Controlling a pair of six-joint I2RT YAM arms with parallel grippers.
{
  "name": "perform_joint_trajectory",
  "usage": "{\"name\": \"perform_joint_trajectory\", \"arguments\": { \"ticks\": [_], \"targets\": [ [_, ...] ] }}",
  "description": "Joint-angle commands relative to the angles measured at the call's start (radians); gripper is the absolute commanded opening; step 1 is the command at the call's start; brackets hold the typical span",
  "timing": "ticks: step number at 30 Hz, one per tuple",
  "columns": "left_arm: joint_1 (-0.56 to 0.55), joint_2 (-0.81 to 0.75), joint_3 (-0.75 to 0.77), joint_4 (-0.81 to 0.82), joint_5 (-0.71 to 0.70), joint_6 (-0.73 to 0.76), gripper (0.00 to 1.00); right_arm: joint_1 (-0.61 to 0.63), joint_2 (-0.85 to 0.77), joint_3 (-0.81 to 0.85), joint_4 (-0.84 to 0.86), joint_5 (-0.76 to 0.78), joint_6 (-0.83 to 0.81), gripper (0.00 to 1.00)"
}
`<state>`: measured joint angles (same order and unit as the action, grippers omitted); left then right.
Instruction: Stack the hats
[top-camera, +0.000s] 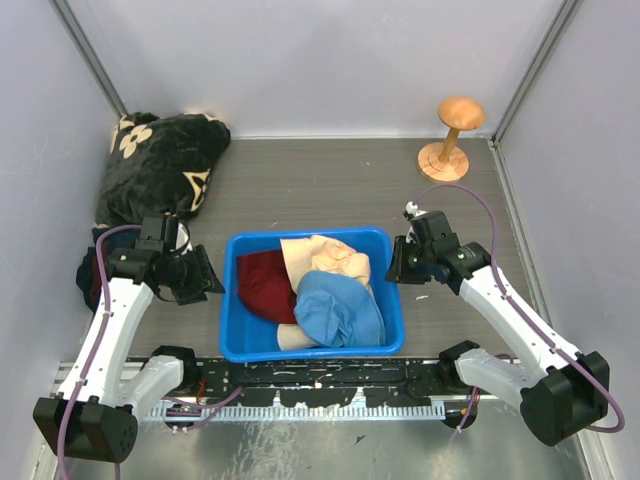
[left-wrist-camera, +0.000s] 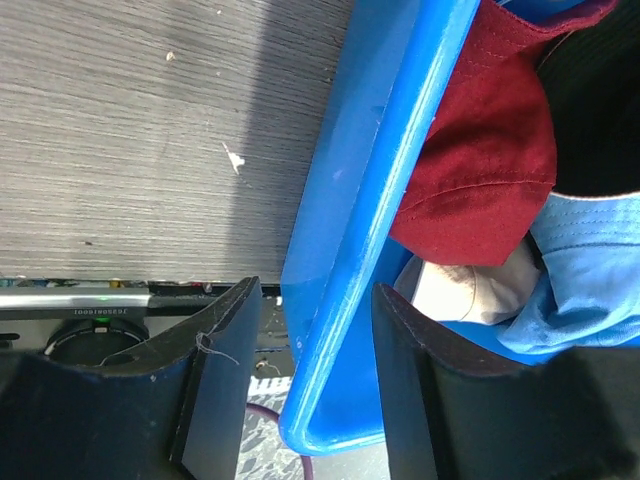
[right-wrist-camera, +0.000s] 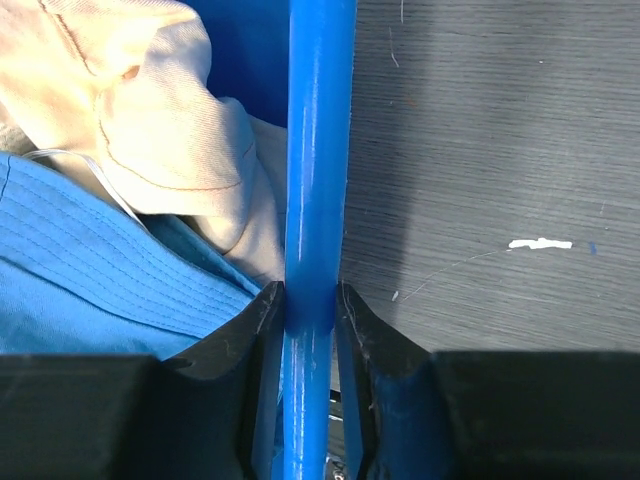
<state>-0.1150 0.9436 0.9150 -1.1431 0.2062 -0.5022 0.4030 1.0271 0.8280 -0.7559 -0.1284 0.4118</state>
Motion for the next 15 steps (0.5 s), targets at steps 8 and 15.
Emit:
{"name": "perform_joint_trajectory", "arguments": {
  "ticks": [8, 15],
  "targets": [
    [-0.107, 0.02, 0.008, 0.064, -0.034, -0.084, 0.6, 0.002, -0.046, -0.018, 0.061, 0.032, 0.041, 0.3],
    [-0.171, 0.101, 0.007, 0.079, -0.118, -0.109, 0.4, 0.002, -0.023, -0.005, 0.083, 0.033, 0.047, 0.3]
  ]
}}
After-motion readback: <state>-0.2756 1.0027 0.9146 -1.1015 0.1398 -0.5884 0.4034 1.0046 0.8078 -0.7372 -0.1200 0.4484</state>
